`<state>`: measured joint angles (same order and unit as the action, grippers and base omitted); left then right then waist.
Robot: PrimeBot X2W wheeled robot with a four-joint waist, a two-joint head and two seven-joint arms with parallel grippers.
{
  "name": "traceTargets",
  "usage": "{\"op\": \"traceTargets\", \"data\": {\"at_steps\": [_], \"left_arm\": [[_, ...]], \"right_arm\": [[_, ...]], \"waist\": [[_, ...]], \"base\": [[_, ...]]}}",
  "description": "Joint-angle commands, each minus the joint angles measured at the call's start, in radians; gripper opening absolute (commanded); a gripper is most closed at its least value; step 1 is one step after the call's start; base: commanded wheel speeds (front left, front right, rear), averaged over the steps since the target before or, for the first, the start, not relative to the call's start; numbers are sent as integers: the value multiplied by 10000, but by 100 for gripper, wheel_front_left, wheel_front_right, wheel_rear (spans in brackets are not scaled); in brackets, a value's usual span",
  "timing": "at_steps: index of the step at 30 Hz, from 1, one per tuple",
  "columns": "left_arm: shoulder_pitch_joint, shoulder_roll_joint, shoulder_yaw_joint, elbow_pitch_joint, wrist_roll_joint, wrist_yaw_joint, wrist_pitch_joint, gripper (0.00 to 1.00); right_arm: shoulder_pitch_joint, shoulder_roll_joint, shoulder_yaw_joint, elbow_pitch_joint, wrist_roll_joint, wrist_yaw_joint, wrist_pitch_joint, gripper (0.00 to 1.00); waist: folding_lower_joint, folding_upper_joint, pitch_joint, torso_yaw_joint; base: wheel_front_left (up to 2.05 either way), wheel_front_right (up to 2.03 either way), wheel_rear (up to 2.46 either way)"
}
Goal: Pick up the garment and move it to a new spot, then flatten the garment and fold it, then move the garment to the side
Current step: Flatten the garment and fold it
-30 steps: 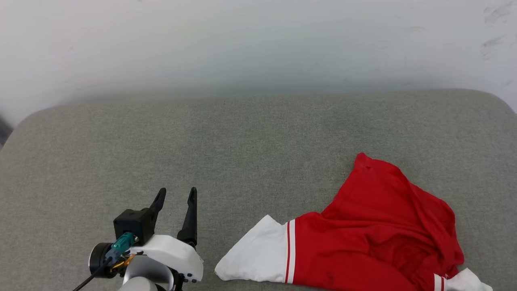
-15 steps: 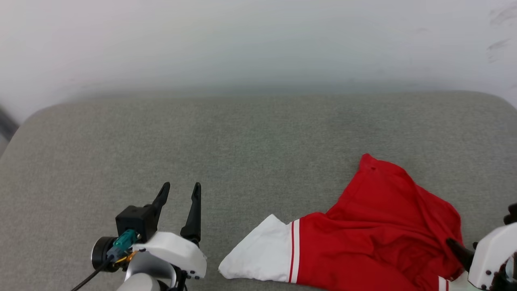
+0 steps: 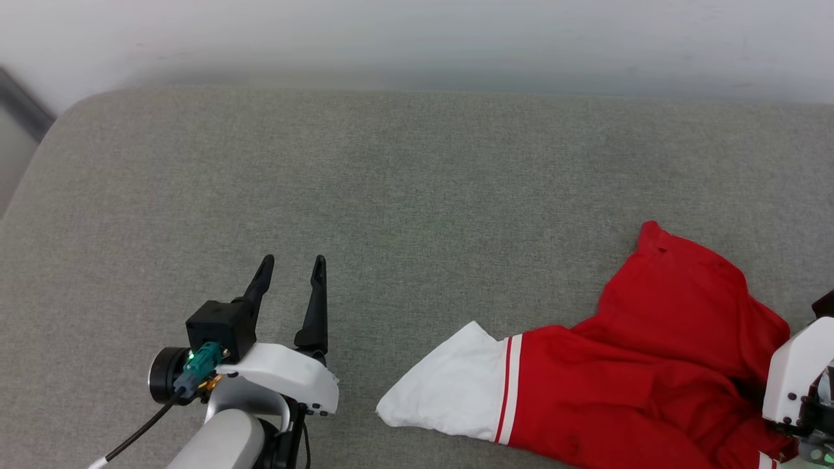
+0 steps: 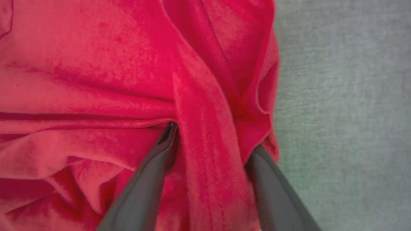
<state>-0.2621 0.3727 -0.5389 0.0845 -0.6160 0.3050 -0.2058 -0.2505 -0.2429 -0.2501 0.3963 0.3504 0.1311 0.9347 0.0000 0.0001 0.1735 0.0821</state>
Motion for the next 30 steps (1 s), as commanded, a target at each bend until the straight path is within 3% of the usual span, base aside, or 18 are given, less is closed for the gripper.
{"op": "traceTargets", "data": {"at_steps": [1,6,12,18,25,30], "left_arm": [[-107,-22,8,24,27,-12,-55,100],[14,-1,50,138,-31,18,-102,100],[-162,-83,-47,168,17,-42,-140,100],[-536,-264,-206,218,148,-188,-210,100],[-1069,-592,-314,387,283,-353,-361,100],[-1364,-858,-340,567,328,-481,-449,100]], "right_arm": [[336,348,186,573,-4,-7,237,0],[-212,292,590,179,262,-2,-315,0],[-1238,-447,1768,-810,562,-7,-893,0],[-3112,-1060,3147,-1141,785,-5,-1151,0],[-5564,-1418,4284,-635,882,-5,-1985,0],[-6291,-1396,4965,509,1174,-7,-2599,0]], "waist": [[0,-1,1,15],[0,-1,-114,-121],[0,-1,-110,-170],[0,-1,445,219],[0,-1,1320,946],[0,-1,1886,1284]], "base": [[0,0,0],[0,0,0],[0,0,0],[0,0,0],[0,0,0],[0,0,0]]}}
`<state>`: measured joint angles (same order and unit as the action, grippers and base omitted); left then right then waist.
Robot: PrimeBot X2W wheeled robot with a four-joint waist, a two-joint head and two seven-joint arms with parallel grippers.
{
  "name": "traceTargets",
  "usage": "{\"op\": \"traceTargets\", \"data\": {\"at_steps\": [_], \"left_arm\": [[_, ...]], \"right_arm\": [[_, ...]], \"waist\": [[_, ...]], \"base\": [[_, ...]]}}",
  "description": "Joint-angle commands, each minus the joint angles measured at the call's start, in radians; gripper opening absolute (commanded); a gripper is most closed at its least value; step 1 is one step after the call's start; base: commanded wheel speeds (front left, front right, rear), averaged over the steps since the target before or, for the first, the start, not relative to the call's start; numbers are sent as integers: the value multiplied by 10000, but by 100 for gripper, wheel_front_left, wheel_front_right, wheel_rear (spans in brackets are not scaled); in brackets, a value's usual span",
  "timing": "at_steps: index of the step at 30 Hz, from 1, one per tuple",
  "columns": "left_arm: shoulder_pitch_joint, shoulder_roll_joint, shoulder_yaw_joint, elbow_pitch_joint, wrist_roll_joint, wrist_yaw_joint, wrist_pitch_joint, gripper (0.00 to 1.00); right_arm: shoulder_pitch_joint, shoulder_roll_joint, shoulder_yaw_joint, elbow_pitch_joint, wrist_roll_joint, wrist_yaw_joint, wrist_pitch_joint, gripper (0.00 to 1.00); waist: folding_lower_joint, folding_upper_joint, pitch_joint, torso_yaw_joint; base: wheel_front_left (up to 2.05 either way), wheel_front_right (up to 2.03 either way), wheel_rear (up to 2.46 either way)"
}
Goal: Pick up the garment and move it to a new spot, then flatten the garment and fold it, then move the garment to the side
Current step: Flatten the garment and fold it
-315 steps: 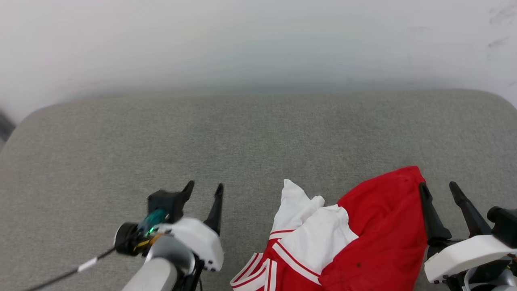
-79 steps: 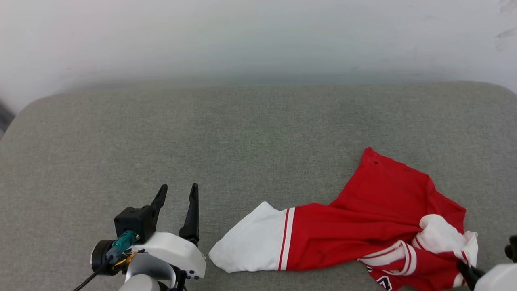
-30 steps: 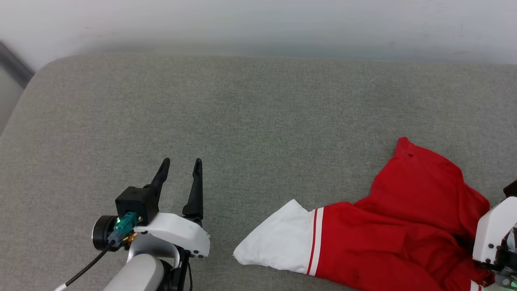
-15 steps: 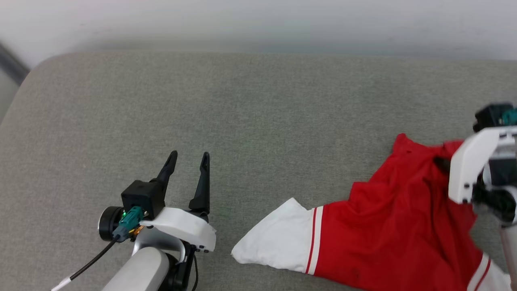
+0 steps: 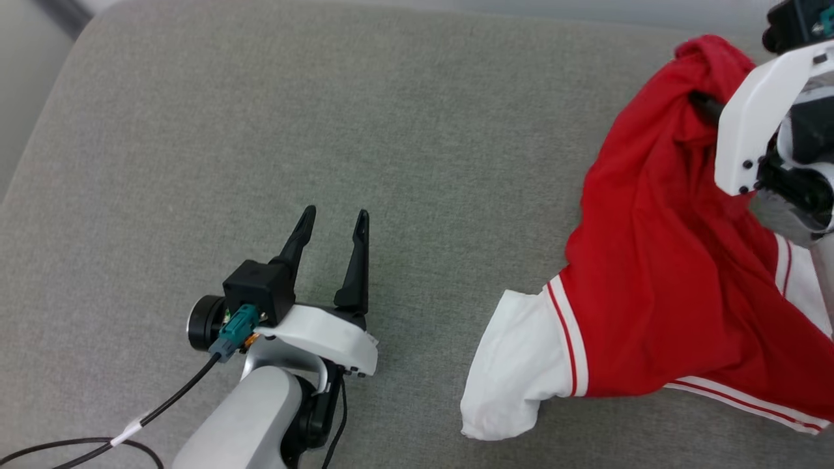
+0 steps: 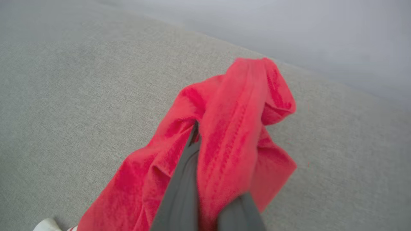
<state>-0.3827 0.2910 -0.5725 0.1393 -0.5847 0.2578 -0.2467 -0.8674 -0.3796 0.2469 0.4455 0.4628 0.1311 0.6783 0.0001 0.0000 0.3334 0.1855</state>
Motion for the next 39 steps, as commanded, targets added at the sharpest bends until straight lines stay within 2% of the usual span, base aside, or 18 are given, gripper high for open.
{"op": "traceTargets", "data": {"at_steps": [1,6,7,8,12,18,25,28,32,39], "left_arm": [[-225,-90,-12,65,48,-45,-63,100],[-497,-322,-51,282,164,-204,-121,100],[-525,-341,-52,334,192,-242,-131,100],[-543,-351,-38,385,203,-266,-137,100],[-341,-265,57,604,236,-268,-155,100],[220,22,243,762,96,-178,-154,100],[924,391,363,581,-100,53,67,100],[1269,573,452,418,-169,203,173,100],[1675,773,555,126,-257,411,272,100],[2342,954,574,-151,-444,655,493,100]], "right_arm": [[-176,-23,105,303,144,-7,-222,0],[-246,-70,590,1636,492,-5,-1194,0],[-265,-46,654,1817,619,-5,-1455,58],[-293,-56,752,1969,641,-5,-1741,100],[-105,-49,1099,2435,827,-7,-2771,100],[538,-66,1313,2451,920,-7,-4319,100],[2012,4,203,2034,159,-5,-6252,100],[2929,148,-399,1574,-253,-7,-6881,100],[4276,359,-1250,676,-647,-7,-7189,100],[6973,1044,-2528,-1816,-1309,-5,-7169,100]], "waist": [[-1,0,377,306],[-1,0,670,488],[-1,0,660,490],[-1,0,624,477],[-1,0,134,251],[-1,0,-992,-405],[-1,0,-2100,-1182],[-1,0,-2486,-1506],[-1,0,-2836,-1836],[-1,0,-3404,-2140]], "base": [[0,0,0],[0,0,0],[0,0,0],[0,0,0],[0,0,0],[0,0,0],[0,0,0],[0,0,0],[0,0,0],[0,0,0]]}}
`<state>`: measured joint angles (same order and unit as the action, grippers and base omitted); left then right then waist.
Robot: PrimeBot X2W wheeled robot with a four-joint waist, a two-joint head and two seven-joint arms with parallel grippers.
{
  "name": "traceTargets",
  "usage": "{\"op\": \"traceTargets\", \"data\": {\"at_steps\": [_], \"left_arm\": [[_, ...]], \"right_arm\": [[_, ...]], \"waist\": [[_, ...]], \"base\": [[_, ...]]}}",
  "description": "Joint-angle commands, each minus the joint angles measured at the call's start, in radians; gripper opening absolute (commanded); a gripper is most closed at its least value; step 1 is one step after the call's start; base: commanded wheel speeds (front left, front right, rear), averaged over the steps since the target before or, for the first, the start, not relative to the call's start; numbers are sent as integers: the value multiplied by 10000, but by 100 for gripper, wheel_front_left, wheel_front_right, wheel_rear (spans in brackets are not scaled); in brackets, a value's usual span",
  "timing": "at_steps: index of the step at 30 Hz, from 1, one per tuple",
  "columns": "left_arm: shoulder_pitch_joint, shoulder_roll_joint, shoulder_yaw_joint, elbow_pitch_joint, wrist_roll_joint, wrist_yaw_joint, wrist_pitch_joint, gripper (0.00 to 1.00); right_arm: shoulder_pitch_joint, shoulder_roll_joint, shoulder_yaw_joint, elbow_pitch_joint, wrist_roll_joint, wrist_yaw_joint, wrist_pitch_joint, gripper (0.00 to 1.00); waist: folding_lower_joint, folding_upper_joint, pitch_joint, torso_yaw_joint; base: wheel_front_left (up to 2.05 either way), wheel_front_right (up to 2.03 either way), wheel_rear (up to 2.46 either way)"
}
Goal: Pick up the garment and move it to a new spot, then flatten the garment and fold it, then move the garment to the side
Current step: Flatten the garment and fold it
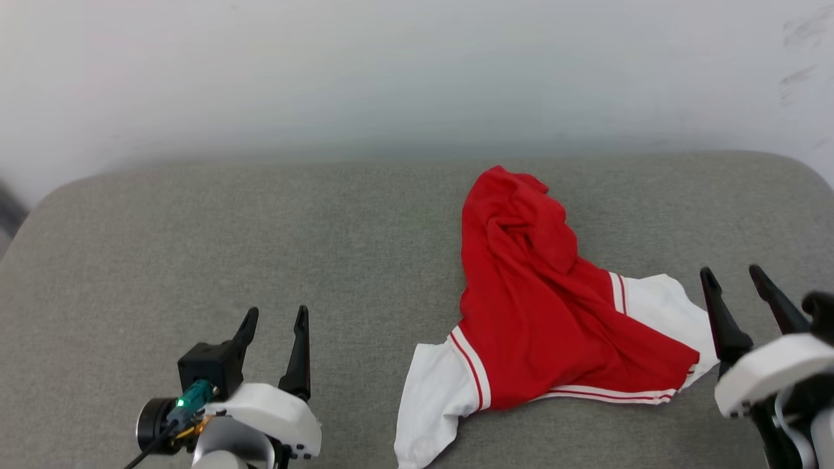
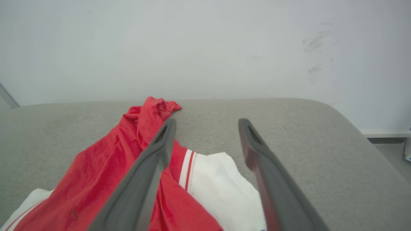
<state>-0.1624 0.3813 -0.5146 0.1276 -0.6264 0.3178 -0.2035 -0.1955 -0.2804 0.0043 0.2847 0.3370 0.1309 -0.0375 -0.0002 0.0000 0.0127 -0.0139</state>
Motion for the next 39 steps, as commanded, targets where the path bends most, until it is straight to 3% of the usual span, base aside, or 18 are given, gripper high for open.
{"op": "traceTargets", "data": {"at_steps": [1,7,11,20,31,32,34,35,39], "left_arm": [[206,67,-1,-52,-73,73,79,100],[335,158,-87,-104,-159,89,360,100],[-47,305,-525,-98,-87,-193,1154,100],[-1061,287,-2292,697,-1010,-1287,6069,100],[-1659,-240,-3620,2021,-1408,-1796,8971,100],[-1348,-437,-3924,2256,-1749,-1992,9625,91],[-1197,-577,-3977,2266,-1916,-2105,9736,10],[-1167,-599,-3944,2241,-1887,-2096,9560,0],[-1212,-512,-3384,2155,-1782,-1802,8439,0]], "right_arm": [[634,217,-218,-615,-131,-3,36,100],[2107,920,-579,-2565,-560,-3,452,100],[2842,1405,-651,-3681,-753,-3,882,100],[3489,1776,-406,-4726,-921,-3,1456,100],[3104,1924,-199,-4655,-720,-3,1234,100],[3067,1915,-218,-4611,-732,-3,1180,100],[3030,1875,-260,-4569,-753,-3,1190,100],[3034,1862,-327,-4523,-739,-3,1235,100],[3196,1758,-581,-4203,-449,-3,1680,100]], "waist": [[2,0,-240,-170],[2,0,-329,-341],[2,0,-323,-492],[2,0,-64,-946],[2,0,856,-1529],[2,0,868,-1567],[2,0,819,-1567],[2,0,773,-1535],[2,0,541,-1277]], "base": [[0,0,0],[0,0,0],[0,0,0],[0,0,0],[0,0,0],[0,0,0],[0,0,0],[0,0,0],[0,0,0]]}}
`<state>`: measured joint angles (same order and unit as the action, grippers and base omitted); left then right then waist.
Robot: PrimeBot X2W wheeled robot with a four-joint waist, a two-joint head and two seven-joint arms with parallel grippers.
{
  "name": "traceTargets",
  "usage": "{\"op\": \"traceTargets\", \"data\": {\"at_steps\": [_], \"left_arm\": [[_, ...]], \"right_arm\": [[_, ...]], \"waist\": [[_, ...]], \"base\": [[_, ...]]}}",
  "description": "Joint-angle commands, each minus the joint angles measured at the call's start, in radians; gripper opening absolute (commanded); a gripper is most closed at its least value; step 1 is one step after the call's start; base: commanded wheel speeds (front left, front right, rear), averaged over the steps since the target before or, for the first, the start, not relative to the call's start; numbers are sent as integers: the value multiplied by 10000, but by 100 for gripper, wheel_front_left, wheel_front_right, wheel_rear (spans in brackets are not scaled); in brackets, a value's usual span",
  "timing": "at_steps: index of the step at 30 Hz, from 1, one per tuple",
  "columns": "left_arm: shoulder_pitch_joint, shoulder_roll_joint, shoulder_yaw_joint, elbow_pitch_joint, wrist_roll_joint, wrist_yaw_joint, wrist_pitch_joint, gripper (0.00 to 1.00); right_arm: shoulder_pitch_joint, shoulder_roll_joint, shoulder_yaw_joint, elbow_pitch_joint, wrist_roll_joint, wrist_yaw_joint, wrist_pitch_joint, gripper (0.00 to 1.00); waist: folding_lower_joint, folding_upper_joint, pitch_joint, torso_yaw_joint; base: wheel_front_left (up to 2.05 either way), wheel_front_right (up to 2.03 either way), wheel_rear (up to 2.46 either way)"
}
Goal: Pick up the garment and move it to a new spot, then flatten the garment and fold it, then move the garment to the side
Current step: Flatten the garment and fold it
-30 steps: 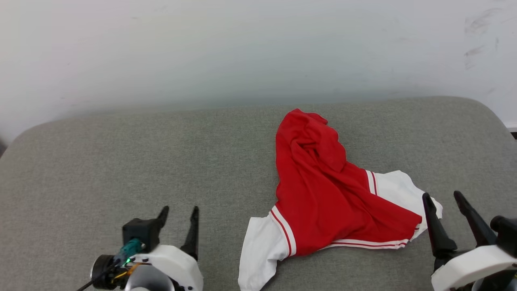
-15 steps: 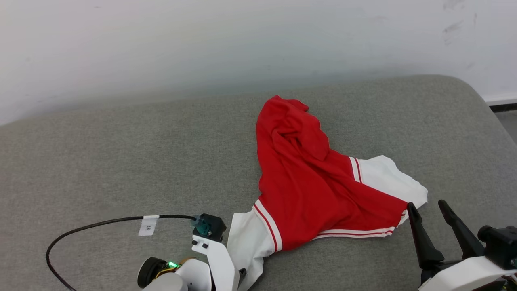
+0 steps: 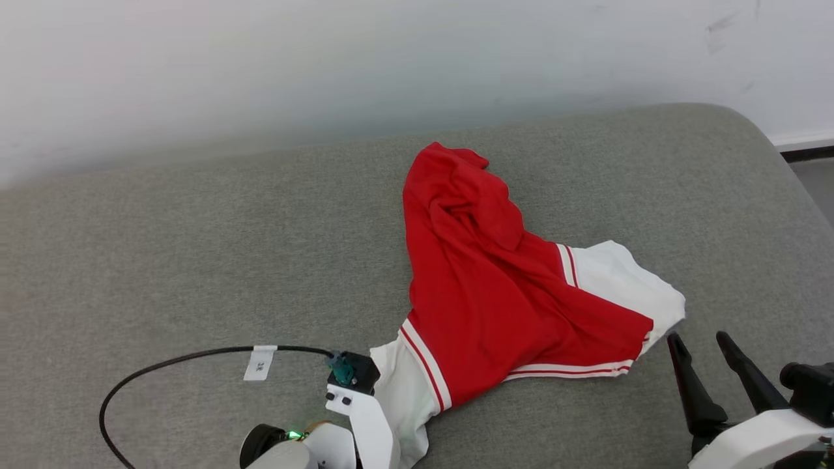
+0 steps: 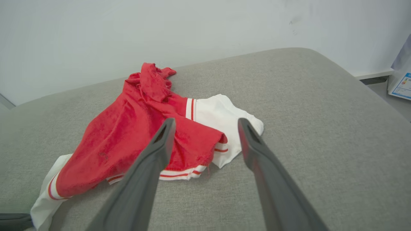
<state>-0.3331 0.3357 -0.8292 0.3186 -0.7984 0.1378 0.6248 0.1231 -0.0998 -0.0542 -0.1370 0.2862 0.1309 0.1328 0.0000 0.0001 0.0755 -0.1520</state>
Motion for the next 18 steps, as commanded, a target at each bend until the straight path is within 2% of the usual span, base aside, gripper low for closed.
{"op": "traceTargets", "data": {"at_steps": [1,6,11,18], "left_arm": [[453,-91,-84,220,6,73,-220,0],[406,-42,602,29,307,547,-1810,0],[412,103,1117,-592,547,788,-3109,0],[215,321,1396,-1617,935,1077,-3918,0]], "right_arm": [[45,-145,-169,107,129,-3,89,100],[90,-564,-863,869,674,-2,874,100],[-349,-1202,-1615,1955,1488,-3,2279,100],[-1559,-2154,-1921,3159,2330,-2,4358,100]], "waist": [[0,-1,-132,213],[0,-1,-247,689],[0,-1,-225,1103],[0,-1,273,1622]], "base": [[0,0,0],[0,0,0],[0,0,0],[0,0,0]]}}
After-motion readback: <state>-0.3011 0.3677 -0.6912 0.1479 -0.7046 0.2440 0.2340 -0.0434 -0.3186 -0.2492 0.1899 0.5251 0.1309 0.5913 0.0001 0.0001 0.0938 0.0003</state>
